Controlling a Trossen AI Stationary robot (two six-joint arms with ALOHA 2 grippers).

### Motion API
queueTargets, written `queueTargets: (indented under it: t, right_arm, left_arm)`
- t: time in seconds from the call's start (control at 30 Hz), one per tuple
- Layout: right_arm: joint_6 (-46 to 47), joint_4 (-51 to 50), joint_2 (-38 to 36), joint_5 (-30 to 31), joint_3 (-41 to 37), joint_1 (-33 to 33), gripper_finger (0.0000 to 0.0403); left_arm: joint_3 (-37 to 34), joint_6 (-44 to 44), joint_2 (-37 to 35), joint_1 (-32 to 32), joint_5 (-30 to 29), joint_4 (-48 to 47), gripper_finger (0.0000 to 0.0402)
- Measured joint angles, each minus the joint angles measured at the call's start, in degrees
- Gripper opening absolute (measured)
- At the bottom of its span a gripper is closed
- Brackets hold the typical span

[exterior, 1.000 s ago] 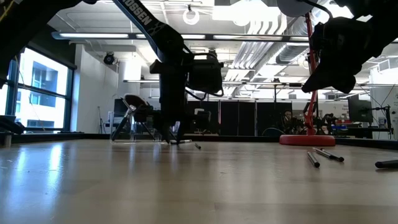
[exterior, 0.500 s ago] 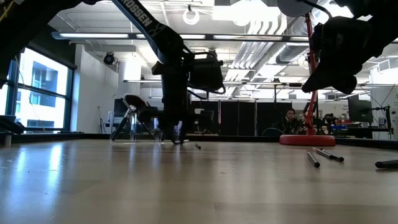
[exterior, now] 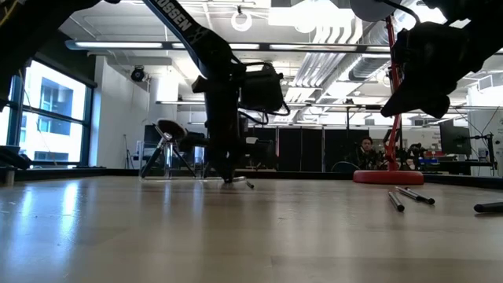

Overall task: Put items in baskets/containers
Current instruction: Put the eyeshadow brush into the transparent organizer

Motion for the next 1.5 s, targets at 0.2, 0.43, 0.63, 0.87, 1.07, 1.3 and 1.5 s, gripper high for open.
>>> queueTargets:
  t: [0.2, 0.43, 0.63, 0.87, 1.07, 1.3, 1.5]
  right_arm:
    - [-0.10, 0.02, 0.00, 2.89, 0.00, 0.00, 0.0005]
    - [0.04, -0.01, 0.00, 4.71, 0.00, 0.00, 0.0001]
    - [-0.30, -0.03, 0.00, 4.71, 0.00, 0.00, 0.0005]
    - [-1.36, -0.71, 0.00, 4.71, 0.00, 0.00, 0.0001]
    - [-1.07, -1.87, 0.00, 4.72, -0.02, 0.00, 0.0004]
    - [-0.82, -3.00, 0.02, 4.84, -0.02, 0.00, 0.0003]
    - [0.58, -3.46, 0.02, 5.77, -0.02, 0.00, 0.0011]
  left_arm:
    - [0.11, 2.95, -0.04, -3.20, 1.99, 0.23, 0.0004]
    - [2.98, 3.87, 0.03, -8.80, 6.33, -1.20, 0.0003]
    - [6.14, 6.18, 0.20, -11.46, 8.66, -3.70, 0.0004]
    - [6.10, 9.11, -1.14, -11.87, 10.67, -6.43, 0.0003]
    - [6.10, 11.23, -2.38, -11.87, 11.47, -5.24, 0.0002]
    - [2.83, 13.69, -5.92, -11.83, 10.78, 1.40, 0.0001]
    - [-5.04, 14.22, -11.00, -11.81, 11.99, 7.34, 0.0001]
